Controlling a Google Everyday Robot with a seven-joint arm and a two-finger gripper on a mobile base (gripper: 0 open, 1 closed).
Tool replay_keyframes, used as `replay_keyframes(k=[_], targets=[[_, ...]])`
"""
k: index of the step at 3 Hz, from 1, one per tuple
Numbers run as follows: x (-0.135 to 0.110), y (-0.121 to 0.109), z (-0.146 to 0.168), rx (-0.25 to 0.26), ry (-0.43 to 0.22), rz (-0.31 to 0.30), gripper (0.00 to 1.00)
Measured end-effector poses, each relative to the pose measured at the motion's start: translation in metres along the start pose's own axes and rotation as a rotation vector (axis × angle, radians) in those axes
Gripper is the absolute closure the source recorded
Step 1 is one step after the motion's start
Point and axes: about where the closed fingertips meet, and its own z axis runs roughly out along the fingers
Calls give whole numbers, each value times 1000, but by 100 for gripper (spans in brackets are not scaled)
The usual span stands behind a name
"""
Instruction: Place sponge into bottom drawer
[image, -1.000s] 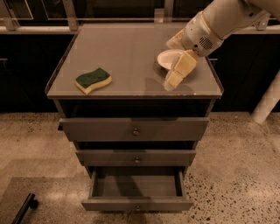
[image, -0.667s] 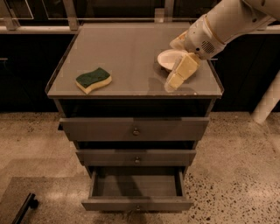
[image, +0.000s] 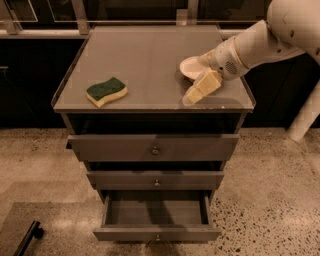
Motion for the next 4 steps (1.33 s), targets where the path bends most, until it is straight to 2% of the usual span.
replay_keyframes(k=[1,2,3,4], targets=[[7,-7,24,-18,-51,58,0],[-3,-9,51,-61,-88,54,0],[-26,-13,75,-107,-88,-18,0],[-58,-24,86,-116,-77,-114,0]])
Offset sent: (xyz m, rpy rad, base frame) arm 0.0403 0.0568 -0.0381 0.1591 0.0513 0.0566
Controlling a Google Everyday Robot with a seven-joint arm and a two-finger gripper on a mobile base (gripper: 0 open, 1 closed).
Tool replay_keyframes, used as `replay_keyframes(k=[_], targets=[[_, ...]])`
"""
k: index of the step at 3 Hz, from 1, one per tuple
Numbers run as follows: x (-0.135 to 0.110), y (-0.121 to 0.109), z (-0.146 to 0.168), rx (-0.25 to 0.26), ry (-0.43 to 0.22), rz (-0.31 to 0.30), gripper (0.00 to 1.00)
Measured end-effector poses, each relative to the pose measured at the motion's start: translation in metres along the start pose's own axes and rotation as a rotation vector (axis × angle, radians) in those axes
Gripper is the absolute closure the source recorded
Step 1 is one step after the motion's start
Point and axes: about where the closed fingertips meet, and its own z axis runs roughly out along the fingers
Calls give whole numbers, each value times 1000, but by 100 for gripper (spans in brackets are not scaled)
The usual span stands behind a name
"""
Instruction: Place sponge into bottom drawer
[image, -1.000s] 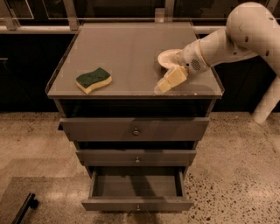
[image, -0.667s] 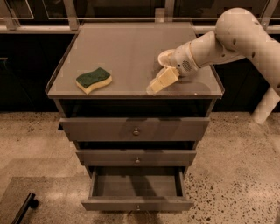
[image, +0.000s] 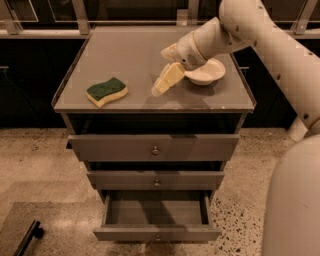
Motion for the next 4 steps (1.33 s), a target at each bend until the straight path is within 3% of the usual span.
replay_keyframes(k=[1,3,4], targets=[[-18,-9,16,-27,16,-58,0],[-22,-6,61,-131,-57,-6,0],[-21,-6,61,-132,-59,-5,0]])
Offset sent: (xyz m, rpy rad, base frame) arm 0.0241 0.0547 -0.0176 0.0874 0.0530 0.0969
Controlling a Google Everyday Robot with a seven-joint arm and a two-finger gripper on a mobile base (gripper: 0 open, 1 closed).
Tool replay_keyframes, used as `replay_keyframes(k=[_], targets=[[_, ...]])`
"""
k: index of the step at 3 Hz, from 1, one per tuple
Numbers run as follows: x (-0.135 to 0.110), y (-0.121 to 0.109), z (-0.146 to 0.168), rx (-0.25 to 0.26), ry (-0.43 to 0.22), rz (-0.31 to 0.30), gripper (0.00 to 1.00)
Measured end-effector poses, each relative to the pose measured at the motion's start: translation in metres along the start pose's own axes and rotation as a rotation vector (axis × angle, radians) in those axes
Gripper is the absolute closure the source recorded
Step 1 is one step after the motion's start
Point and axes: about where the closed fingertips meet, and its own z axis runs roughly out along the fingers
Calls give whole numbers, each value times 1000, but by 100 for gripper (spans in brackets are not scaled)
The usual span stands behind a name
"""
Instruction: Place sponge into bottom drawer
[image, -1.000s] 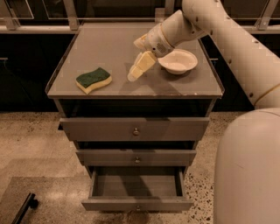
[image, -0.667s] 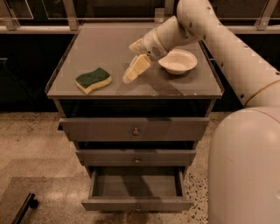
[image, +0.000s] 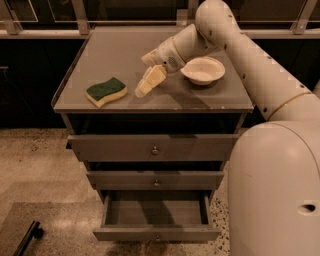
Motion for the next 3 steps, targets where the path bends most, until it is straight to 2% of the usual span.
replay_keyframes(k=[1,2,3], targets=[[1,0,2,45,-51,7,0],[2,-1,16,95,-165,26,0],[1,-2,28,100,-259,49,0]])
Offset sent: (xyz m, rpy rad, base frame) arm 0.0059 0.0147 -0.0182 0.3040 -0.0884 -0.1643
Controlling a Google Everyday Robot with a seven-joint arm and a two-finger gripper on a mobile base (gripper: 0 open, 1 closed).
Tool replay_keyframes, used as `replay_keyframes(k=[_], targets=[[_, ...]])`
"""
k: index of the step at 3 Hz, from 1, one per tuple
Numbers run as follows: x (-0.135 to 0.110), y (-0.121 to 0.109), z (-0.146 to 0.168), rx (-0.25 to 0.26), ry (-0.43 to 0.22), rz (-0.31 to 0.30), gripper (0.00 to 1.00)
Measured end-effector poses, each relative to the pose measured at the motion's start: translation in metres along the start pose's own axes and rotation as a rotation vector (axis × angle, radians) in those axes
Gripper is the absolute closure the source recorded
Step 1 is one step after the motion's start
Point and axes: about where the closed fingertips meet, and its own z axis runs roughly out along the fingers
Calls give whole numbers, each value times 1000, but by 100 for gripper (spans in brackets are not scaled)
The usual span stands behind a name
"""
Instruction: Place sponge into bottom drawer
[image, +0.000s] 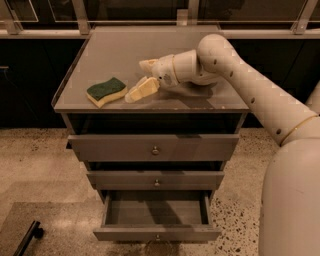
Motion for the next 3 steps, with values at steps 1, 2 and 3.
replay_keyframes(k=[1,2,3], targets=[[0,-1,16,-28,-56,19,0],[-2,-2,39,-80,-76,22,0],[-2,-1,57,-107,-51,12,0]])
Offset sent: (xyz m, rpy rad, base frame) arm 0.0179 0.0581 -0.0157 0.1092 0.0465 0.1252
